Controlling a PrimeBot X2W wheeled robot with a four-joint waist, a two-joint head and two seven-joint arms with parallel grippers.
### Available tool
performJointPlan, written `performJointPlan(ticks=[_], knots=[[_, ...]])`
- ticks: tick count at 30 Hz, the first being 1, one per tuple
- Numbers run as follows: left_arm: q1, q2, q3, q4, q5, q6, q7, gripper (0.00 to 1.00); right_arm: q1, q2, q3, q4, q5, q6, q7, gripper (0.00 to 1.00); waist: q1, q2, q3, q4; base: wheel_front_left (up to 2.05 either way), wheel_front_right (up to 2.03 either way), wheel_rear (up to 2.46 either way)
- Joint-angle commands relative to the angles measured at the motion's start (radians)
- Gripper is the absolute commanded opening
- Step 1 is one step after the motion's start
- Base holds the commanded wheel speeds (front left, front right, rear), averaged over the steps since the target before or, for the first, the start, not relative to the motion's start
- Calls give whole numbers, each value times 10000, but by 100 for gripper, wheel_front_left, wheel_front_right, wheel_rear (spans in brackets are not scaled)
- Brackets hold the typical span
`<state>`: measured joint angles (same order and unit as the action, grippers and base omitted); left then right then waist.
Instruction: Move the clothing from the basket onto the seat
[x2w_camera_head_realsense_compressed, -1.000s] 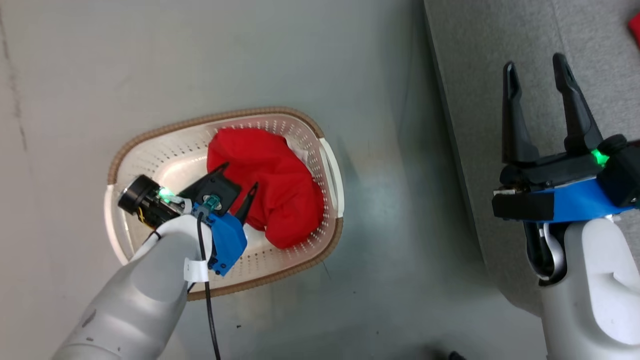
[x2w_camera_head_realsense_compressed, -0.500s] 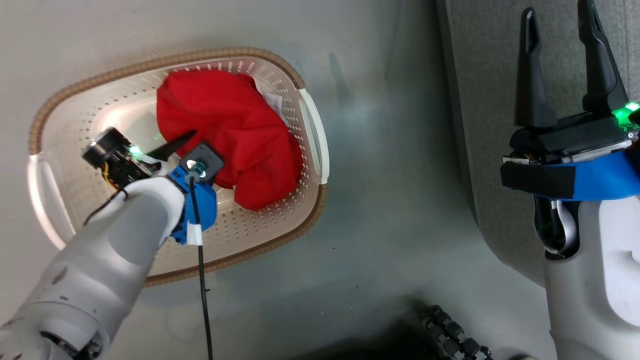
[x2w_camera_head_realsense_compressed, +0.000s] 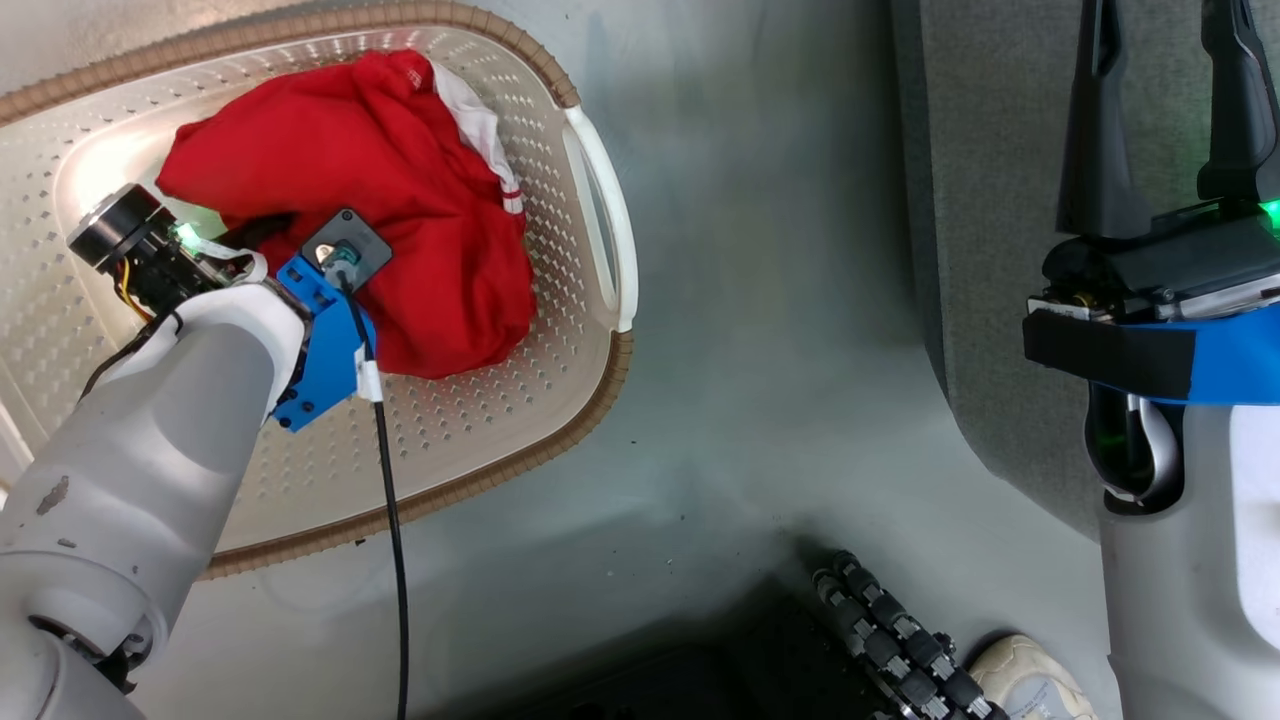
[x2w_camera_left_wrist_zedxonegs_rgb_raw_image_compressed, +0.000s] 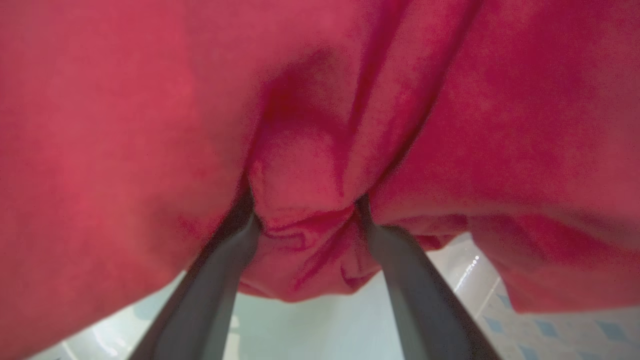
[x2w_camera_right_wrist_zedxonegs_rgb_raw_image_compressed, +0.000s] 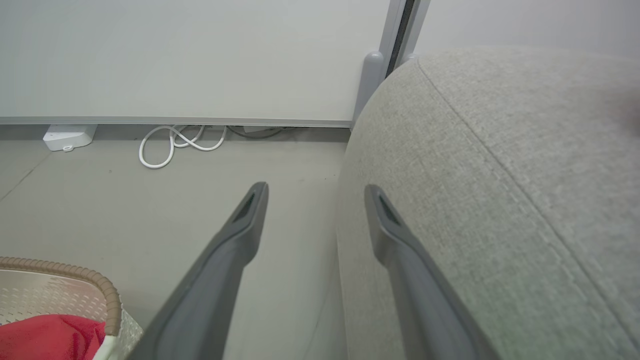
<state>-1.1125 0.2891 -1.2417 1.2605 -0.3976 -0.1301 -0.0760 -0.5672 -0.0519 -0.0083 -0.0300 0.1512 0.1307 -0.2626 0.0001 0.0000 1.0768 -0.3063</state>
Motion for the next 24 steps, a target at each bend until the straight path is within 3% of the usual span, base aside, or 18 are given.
performJointPlan(ticks=[1,6,7,8,9,24], knots=[[-179,39,-82,78,-56,-5,213,100,-51,26,-57,-56,-21,1,-34,100,-1,0,66,21,0,0,0],[-161,4,-209,130,-171,-5,542,100,-268,26,-66,-36,-99,1,-34,100,-1,0,135,79,0,0,0],[-148,18,-240,156,-220,-5,722,38,-287,26,-78,-41,-142,1,-34,100,-1,0,140,106,0,0,0],[-148,18,-240,156,-220,-5,722,38,-287,26,-78,-41,-142,1,-34,100,-1,0,140,106,0,0,0],[-143,12,-260,161,-225,-5,766,0,-285,26,-83,-49,-162,1,-34,100,-1,0,139,119,0,0,0],[126,-348,-384,-207,-411,-5,521,0,-231,25,-210,106,-406,1,-34,100,-1,0,-516,481,0,0,0]])
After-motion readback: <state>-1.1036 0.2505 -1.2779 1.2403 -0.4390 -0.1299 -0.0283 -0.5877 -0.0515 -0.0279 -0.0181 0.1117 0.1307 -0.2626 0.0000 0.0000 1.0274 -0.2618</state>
